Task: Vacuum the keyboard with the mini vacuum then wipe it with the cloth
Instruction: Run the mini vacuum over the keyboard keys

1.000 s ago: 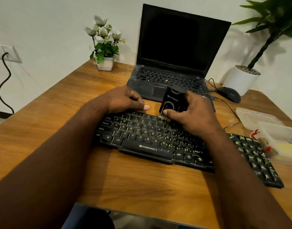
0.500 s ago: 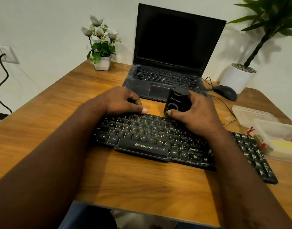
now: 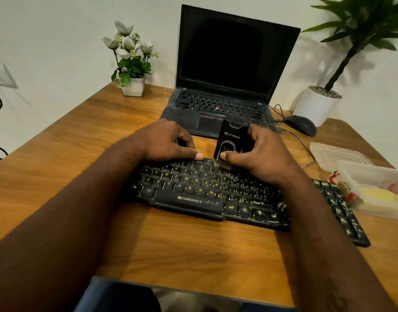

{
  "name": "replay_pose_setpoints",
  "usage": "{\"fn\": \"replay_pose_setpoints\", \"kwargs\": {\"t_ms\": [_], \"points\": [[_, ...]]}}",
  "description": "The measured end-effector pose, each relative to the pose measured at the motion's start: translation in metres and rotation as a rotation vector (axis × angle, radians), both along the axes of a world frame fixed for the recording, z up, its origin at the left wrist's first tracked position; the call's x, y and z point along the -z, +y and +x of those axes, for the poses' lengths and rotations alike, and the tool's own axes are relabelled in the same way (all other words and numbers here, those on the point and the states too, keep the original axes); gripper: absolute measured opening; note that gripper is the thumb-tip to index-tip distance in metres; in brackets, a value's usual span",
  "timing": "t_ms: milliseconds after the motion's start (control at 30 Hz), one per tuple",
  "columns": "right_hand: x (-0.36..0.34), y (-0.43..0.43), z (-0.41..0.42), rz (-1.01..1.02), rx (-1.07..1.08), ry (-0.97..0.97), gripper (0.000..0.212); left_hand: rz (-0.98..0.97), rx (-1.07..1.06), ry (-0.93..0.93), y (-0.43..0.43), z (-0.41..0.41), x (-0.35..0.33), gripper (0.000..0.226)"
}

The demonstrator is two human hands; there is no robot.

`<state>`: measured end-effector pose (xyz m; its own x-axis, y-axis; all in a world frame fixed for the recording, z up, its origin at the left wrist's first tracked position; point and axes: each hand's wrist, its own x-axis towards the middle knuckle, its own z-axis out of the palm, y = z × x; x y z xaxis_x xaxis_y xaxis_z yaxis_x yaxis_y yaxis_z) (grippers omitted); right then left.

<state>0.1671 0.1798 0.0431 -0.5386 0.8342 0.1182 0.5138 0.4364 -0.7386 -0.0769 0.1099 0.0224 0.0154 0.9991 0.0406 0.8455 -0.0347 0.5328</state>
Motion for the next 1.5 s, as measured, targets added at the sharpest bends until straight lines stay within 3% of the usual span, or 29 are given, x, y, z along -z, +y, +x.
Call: {"fn": "replay_pose_setpoints", "kwargs": {"t_ms": [167, 267, 333, 500, 600, 667, 800, 867, 1000, 1200, 1367, 1500], "points": [[-0.001, 0.005, 0.006, 0.179, 0.137, -0.099, 0.067, 0.007, 0.0, -0.017, 0.001, -0.001, 0.003, 0.039], [-0.002, 0.004, 0.01, 0.029, 0.05, 0.03, 0.059, 0.01, 0.0, -0.018, 0.001, -0.002, 0.003, 0.039], [-0.003, -0.001, 0.005, -0.024, -0.023, 0.013, 0.059, 0.008, -0.001, -0.017, 0.001, -0.002, 0.003, 0.041], [0.003, 0.0, -0.001, 0.19, 0.109, -0.07, 0.066, -0.01, 0.013, -0.006, 0.002, -0.001, 0.002, 0.055], [-0.001, 0.002, 0.005, 0.061, 0.045, 0.053, 0.057, -0.007, 0.014, -0.005, 0.003, -0.002, 0.003, 0.054], [-0.003, -0.002, 0.002, -0.03, -0.039, 0.036, 0.057, -0.002, 0.012, 0.0, 0.004, -0.003, 0.004, 0.053], [0.001, 0.0, -0.005, 0.162, 0.066, -0.091, 0.069, 0.01, 0.008, 0.004, 0.004, -0.001, 0.005, 0.045], [0.0, -0.001, -0.003, 0.203, 0.092, -0.06, 0.07, 0.014, 0.002, -0.011, 0.003, 0.0, 0.005, 0.044], [-0.002, -0.006, -0.001, 0.015, -0.049, 0.053, 0.058, 0.024, 0.001, -0.003, 0.003, -0.001, 0.005, 0.04], [0.001, -0.005, -0.007, 0.18, 0.01, -0.026, 0.069, 0.019, 0.005, -0.007, 0.005, -0.002, 0.006, 0.04], [-0.002, -0.008, -0.003, 0.01, -0.158, 0.012, 0.055, 0.022, 0.004, -0.013, 0.007, -0.004, 0.008, 0.046], [0.001, -0.007, -0.009, 0.212, -0.053, -0.056, 0.065, 0.023, 0.013, -0.008, 0.007, -0.003, 0.008, 0.041]]}}
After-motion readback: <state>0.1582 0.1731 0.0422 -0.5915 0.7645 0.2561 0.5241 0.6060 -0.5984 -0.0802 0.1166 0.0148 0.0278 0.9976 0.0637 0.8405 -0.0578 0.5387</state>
